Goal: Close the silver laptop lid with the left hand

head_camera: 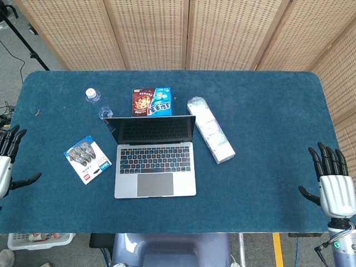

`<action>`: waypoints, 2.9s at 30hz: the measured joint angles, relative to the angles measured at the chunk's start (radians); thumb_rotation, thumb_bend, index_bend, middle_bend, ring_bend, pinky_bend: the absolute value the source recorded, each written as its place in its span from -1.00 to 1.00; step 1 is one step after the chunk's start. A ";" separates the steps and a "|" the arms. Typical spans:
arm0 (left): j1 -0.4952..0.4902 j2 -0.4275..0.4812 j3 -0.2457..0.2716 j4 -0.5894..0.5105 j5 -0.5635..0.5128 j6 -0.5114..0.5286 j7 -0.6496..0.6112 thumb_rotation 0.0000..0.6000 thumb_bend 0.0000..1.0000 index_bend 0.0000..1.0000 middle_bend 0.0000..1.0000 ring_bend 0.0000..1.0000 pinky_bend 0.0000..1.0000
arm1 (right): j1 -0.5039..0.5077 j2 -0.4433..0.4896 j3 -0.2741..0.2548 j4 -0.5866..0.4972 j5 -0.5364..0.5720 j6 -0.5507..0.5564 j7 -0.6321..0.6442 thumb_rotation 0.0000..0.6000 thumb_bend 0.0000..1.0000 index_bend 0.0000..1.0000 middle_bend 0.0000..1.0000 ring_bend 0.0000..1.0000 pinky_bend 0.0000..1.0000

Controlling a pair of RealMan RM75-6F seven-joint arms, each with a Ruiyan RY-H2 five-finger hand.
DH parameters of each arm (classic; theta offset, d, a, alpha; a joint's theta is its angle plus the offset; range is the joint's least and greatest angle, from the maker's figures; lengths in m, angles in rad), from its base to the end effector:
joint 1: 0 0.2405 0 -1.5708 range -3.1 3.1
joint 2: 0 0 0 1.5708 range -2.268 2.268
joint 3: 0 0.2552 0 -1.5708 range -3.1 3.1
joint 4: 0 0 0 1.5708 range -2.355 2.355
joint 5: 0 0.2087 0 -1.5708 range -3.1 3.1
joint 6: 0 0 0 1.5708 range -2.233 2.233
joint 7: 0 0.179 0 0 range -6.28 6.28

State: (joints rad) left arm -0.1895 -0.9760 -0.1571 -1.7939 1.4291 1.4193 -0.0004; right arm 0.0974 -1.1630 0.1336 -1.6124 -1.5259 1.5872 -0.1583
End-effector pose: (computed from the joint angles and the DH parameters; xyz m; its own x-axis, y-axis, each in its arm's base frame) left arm -0.2583 0.2632 0.1981 0.3386 -0.0676 0.9385 0.9365 -0.0725 -0.3431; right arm -0.2839 -0.2334 0.1760 0.4812 0.1890 0.8560 -0.8694 -0.0227 0.4937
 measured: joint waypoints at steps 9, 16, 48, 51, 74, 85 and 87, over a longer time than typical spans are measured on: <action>-0.204 0.112 -0.093 -0.074 -0.078 -0.328 -0.096 -0.40 -1.00 -0.91 -1.00 -1.00 -1.00 | 0.000 0.000 0.008 0.006 0.021 -0.005 0.000 1.00 -1.00 -1.00 -1.00 -1.00 -1.00; -0.396 0.128 -0.160 -0.035 -0.150 -0.559 -0.163 -0.50 -1.00 -0.89 -1.00 -1.00 -1.00 | 0.004 -0.007 0.013 0.019 0.040 -0.018 -0.009 1.00 -1.00 -1.00 -1.00 -1.00 -1.00; -0.856 -0.176 -0.196 0.349 -0.340 -1.071 -0.288 -0.69 -1.00 -0.42 -0.82 -0.72 -0.46 | 0.009 -0.014 0.037 0.055 0.097 -0.031 -0.011 1.00 -1.00 -1.00 -1.00 -1.00 -1.00; -0.872 -0.188 -0.194 0.351 -0.331 -1.087 -0.294 -0.70 -1.00 -0.41 -0.80 -0.68 -0.45 | 0.008 -0.013 0.037 0.053 0.096 -0.028 -0.011 1.00 -1.00 -1.00 -1.00 -1.00 -1.00; -0.860 -0.210 -0.144 0.290 -0.257 -0.977 -0.253 -0.71 -1.00 0.06 -0.26 -0.13 0.04 | 0.008 -0.013 0.031 0.048 0.089 -0.028 -0.013 1.00 -1.00 -1.00 -1.00 -1.00 -1.00; -0.827 -0.215 -0.098 0.214 -0.215 -0.946 -0.262 -0.71 -1.00 0.06 -0.26 -0.13 0.04 | 0.010 -0.016 0.028 0.049 0.085 -0.030 -0.019 1.00 -1.00 -1.00 -1.00 -1.00 -1.00; -0.816 -0.225 -0.086 0.207 -0.202 -0.932 -0.264 -0.71 -1.00 0.06 -0.26 -0.13 0.04 | 0.010 -0.017 0.028 0.049 0.085 -0.029 -0.019 1.00 -1.00 -1.00 -1.00 -1.00 -1.00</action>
State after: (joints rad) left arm -1.0058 -1.2010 -0.2429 -1.5865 1.2272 0.4870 -0.2645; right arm 0.1069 -1.1796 0.1611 -1.5635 -1.4413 1.5578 -0.1774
